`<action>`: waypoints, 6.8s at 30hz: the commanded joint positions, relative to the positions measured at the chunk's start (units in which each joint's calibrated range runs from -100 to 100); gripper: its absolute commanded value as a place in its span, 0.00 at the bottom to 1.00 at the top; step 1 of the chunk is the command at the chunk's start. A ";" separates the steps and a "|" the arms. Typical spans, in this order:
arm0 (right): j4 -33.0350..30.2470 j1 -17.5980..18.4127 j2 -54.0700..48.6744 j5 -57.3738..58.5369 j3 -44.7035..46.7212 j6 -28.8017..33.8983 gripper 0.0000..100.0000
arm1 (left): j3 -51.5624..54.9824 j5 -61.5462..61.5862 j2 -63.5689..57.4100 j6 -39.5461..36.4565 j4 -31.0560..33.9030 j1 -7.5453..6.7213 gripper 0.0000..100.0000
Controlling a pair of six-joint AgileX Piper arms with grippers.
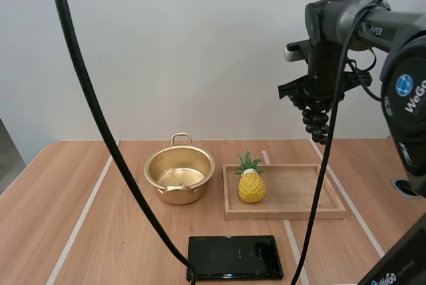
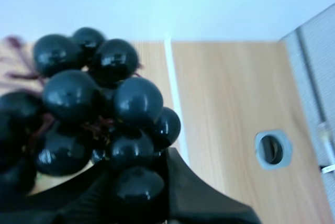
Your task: Open the pot, put the grape inside, and close it
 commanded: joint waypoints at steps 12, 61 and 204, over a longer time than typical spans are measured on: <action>-0.10 -0.09 -11.68 -17.54 -1.81 -1.86 0.00 | -0.39 -1.90 -2.40 0.12 0.07 0.10 0.00; 27.61 19.76 7.29 -12.04 -1.81 -37.98 0.00 | -0.39 6.67 -3.91 3.16 0.07 0.10 0.00; 7.39 3.38 -19.59 -21.77 -14.47 -4.87 1.00 | -0.39 25.40 4.03 3.16 4.06 0.10 0.00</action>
